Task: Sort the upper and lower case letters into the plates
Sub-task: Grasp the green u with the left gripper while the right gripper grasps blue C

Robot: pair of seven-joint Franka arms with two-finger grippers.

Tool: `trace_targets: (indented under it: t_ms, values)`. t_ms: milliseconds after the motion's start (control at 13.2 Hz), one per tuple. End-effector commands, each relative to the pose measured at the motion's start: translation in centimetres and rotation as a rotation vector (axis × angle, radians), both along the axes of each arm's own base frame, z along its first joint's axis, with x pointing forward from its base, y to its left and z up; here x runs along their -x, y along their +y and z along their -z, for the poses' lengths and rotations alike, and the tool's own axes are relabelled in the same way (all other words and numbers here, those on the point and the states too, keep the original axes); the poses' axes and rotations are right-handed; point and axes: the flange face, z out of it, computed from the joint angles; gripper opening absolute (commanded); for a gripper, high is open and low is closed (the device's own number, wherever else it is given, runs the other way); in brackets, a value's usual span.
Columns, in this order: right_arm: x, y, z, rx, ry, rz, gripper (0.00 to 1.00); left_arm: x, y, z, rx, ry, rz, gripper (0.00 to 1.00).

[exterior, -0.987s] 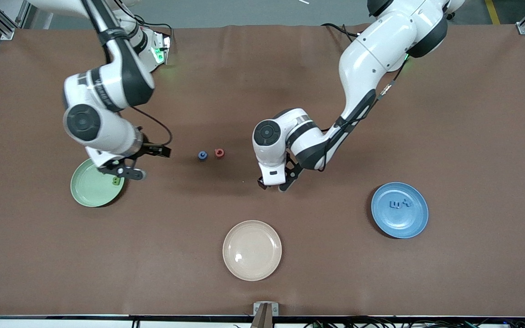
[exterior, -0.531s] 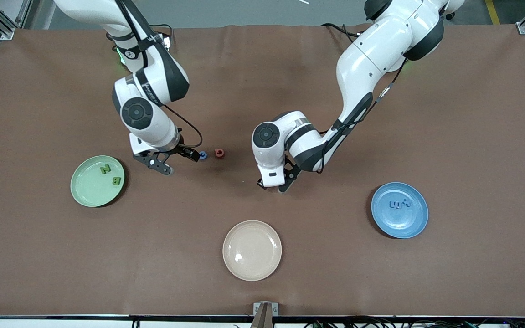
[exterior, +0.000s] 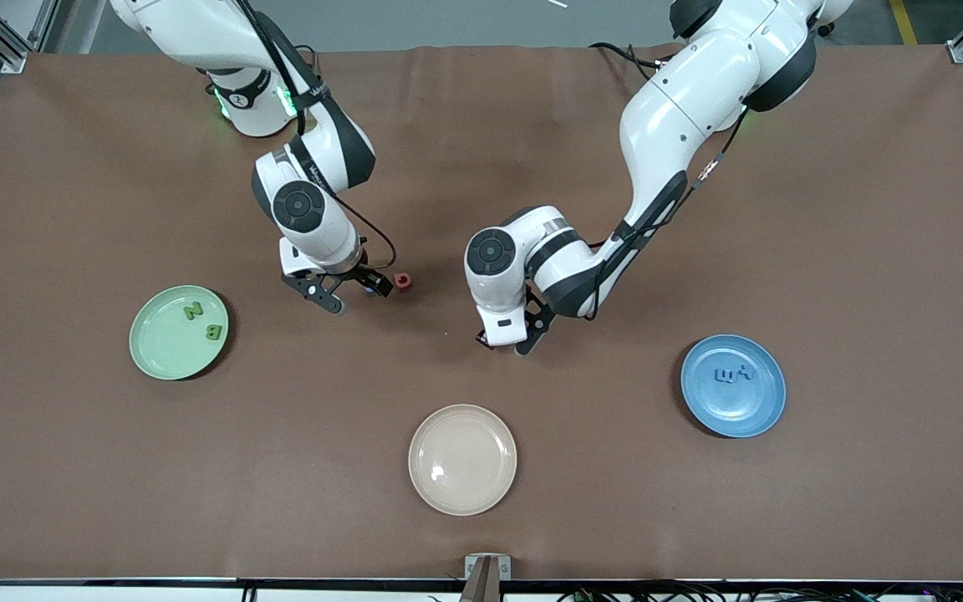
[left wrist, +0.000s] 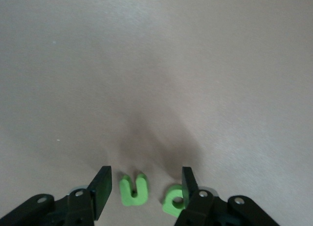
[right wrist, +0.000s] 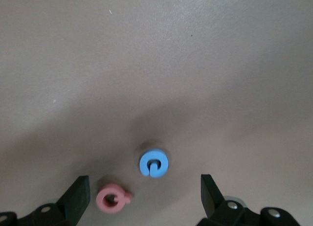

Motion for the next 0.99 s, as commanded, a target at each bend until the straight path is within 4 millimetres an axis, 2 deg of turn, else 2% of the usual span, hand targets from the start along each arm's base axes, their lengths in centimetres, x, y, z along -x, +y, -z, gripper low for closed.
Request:
trace_targets:
  t_ms: [0,152,531,911]
  values:
    - [1.0,-0.7,2.4,-0.013,-0.024,0.024,1.0,0.3,-0.1,-0.9,-0.019,0.008,-0.031,0.65]
    - [1.2,-0.7,3.3,-0.009,-0.014,0.025,0.99,0.5,-0.2,-1.0,-0.018,0.006,-0.047,0.64]
    - [2.0,-0.2,4.1,-0.001,0.001,0.011,0.74,1.2,-0.5,-0.4,-0.017,0.025,-0.06,0.57]
    - [2.4,0.0,4.8,0.005,0.012,0.003,0.66,1.5,-0.6,0.0,-0.019,0.036,-0.063,0.47]
